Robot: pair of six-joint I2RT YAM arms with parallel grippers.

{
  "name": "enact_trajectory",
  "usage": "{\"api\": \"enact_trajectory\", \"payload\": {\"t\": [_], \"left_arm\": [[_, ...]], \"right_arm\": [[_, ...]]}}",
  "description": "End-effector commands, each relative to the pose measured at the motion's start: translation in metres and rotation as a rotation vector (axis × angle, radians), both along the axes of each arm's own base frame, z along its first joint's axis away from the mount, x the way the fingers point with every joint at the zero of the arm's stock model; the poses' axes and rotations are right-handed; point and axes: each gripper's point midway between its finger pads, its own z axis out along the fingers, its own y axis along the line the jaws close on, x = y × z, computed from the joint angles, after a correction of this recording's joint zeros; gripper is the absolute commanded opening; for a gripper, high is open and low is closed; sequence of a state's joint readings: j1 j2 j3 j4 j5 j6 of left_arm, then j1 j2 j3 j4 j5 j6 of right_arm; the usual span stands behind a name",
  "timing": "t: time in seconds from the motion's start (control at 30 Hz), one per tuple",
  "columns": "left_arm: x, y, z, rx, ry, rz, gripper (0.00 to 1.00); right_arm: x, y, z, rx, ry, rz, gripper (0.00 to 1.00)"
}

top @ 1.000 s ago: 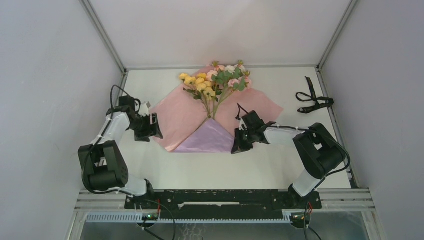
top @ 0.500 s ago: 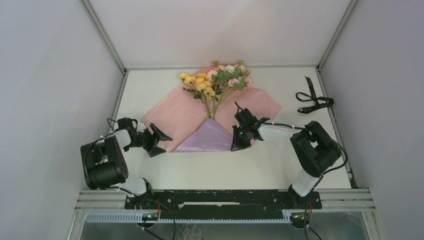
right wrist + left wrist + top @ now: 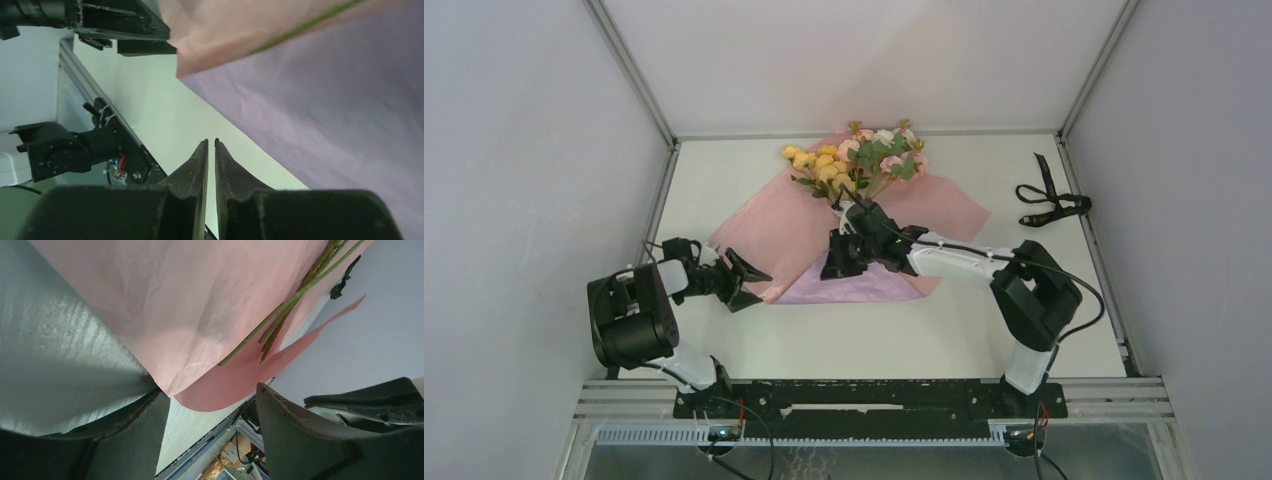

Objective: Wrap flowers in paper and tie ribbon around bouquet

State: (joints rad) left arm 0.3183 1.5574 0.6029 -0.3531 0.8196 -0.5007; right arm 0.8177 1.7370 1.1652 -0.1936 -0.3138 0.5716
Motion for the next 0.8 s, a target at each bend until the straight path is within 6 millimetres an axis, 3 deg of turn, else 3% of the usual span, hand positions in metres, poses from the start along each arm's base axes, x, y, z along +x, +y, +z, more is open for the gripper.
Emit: {"api": "enact_trajectory", "payload": {"t": [0.0,0.17,0.33,0.6,0.77], "left_arm": [[-0.008,0.016,-0.034,0.153,0.047,0.008,0.69],[-0.004,0.017,-0.033,0.156,0.036,-0.005,0.58],[0.002,0.022,-0.032,0.19,-0.011,0.001,0.47],[0.014,0.027,-0.03,0.215,-0.064,0.016,0.32],[0.023,0.027,-0.012,0.213,-0.134,0.016,0.33]], "right_arm": [[0.005,0.041,0.006,0.157,0.023,0.099,0.17],[0.015,0.046,-0.023,0.101,0.05,0.069,0.16],[0.02,0.028,-0.055,-0.006,0.105,-0.004,0.16],[0.017,0.021,-0.061,-0.047,0.102,0.006,0.16],[0.016,0.018,-0.065,-0.059,0.111,0.013,0.16]]}}
